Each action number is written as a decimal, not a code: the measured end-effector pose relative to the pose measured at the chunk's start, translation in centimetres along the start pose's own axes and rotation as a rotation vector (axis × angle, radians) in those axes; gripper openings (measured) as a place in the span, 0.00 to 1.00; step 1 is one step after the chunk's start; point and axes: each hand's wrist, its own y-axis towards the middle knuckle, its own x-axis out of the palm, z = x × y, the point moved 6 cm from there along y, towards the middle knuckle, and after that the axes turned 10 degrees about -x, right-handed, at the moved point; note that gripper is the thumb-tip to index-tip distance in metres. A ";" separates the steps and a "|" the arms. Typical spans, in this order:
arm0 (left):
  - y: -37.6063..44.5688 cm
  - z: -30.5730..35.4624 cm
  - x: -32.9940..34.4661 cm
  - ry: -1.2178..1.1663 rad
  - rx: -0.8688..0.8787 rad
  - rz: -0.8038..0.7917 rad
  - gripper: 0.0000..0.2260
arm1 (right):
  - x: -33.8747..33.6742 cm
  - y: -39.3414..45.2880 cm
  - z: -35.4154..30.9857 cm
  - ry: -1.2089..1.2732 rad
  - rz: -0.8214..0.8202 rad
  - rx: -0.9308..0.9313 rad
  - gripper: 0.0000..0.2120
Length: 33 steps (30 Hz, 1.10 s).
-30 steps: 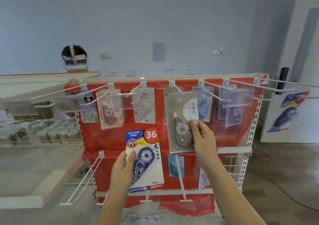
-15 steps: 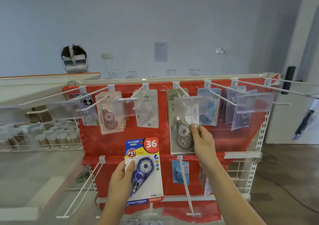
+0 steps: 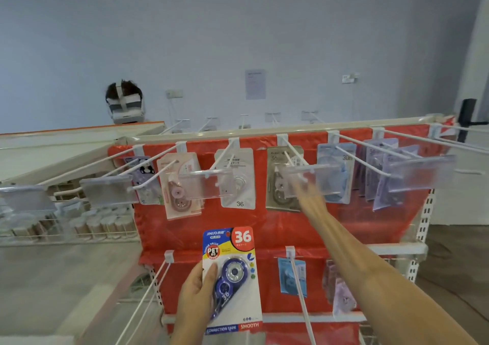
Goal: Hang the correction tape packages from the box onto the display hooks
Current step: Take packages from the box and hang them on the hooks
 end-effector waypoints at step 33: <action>-20.9 6.2 37.0 0.103 0.397 -0.700 0.04 | -41.8 -20.3 8.6 -1.068 -0.259 0.114 0.11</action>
